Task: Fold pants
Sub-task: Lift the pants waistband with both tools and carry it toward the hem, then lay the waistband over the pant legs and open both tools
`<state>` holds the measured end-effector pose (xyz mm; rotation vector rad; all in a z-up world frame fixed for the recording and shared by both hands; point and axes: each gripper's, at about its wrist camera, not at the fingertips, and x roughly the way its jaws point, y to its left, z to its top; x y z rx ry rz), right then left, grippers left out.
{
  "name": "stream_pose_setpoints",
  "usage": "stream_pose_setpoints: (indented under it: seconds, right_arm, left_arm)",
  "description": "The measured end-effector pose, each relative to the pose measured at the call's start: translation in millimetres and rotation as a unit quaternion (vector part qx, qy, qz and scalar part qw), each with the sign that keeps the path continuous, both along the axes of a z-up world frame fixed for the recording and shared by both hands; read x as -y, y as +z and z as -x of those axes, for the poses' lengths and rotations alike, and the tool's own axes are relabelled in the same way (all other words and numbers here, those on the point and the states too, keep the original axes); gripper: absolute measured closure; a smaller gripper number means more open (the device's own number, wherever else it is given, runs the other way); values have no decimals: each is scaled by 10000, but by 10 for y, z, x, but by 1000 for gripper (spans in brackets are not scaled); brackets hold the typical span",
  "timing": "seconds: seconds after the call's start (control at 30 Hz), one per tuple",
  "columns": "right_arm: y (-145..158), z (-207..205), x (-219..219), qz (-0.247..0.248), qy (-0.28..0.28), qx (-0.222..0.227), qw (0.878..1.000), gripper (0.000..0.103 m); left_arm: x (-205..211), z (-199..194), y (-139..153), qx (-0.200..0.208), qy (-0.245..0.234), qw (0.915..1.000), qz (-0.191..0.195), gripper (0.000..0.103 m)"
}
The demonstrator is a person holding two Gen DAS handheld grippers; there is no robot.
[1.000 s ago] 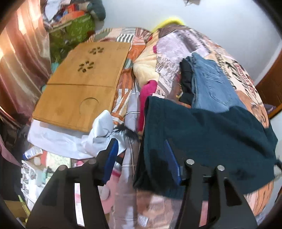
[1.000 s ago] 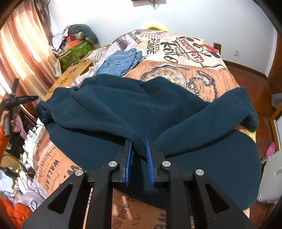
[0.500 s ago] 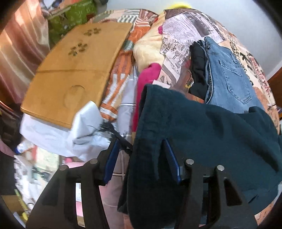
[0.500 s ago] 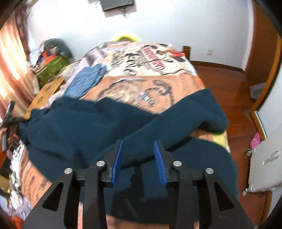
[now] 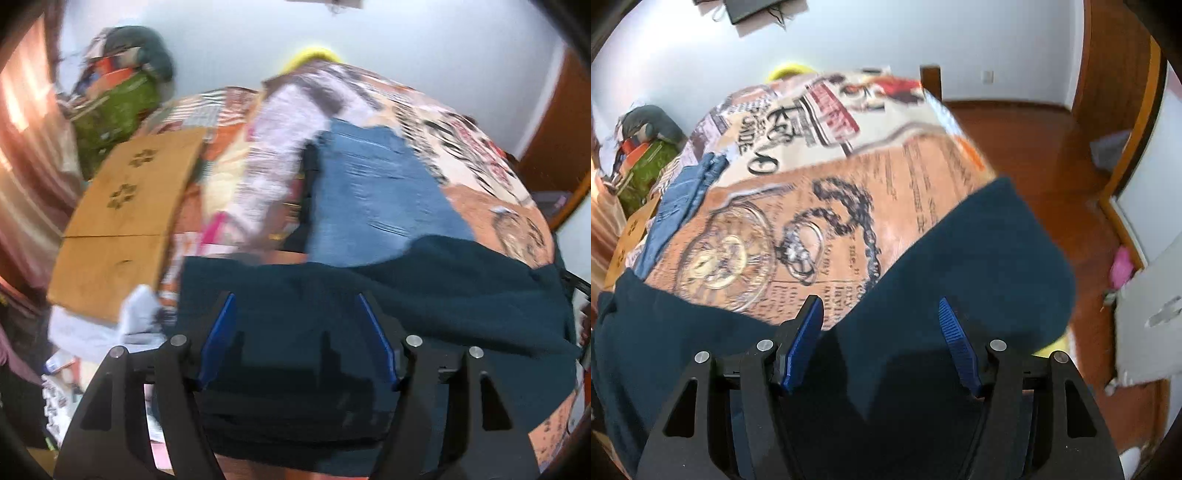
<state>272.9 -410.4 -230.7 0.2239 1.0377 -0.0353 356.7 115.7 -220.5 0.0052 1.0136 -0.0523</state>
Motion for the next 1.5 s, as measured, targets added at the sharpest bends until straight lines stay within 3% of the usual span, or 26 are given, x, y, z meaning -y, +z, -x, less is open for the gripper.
stream_pose_setpoints:
  seconds: [0.1,0.17,0.23,0.33,0.47,0.6,0.73,0.9,1.07,1.23,1.27,1.4,1.5]
  right_arm:
    - [-177,-41,-26,13,121,-78,9999,44]
    - [-187,-25,-37,129,101,-58,9998,55]
    - [-160,-3,-1,196,125,-47,9997,78]
    - [-110,48,143,-24,85,14,10000,94]
    - [107,270,226,110,-59,367,9992,95]
    - [422,669,411,-34,-307,747,9967,95]
    - [593,1137,592,-72,-582,950,9937,95]
    - [312,1637,719,-342,-844,565,9942,95]
    - [-96,1830,672,-603,-991,24,9932,91]
    - [-9,1951,733,-423,-1064,42,9934,90]
    - [29,1978,776,-398,-1107,99,9930,89]
    - [157,1982,963,-150,-1374,369,9897,61]
    - [101,1958,1051,-48,-1474,344,9885,59]
  left_arm:
    - [294,-32,-137,-112,-274,9996,-22,36]
    - [524,-16,-286,-251,-487,9985,-7,36]
    - [711,-1,-418,-377,-632,9973,1,35]
    - [1006,57,-638,-621,-823,9947,-17,35]
    - [1123,115,-622,-470,-678,9961,-313,35]
    - [1136,140,-429,-595,-834,9946,188,35]
    - [1293,269,-194,-313,-934,9951,121,32]
    - [1597,446,-60,-203,-1231,9918,276,31]
    - [1898,644,-111,-249,-1602,9867,113,31]
    - [2130,905,-162,-252,-2030,9788,-66,31]
    - [2175,957,-163,-206,-2113,9771,-144,31]
    - [2334,1118,-223,-185,-2433,9695,-222,31]
    - [2460,1154,-340,-317,-2556,9658,-290,31]
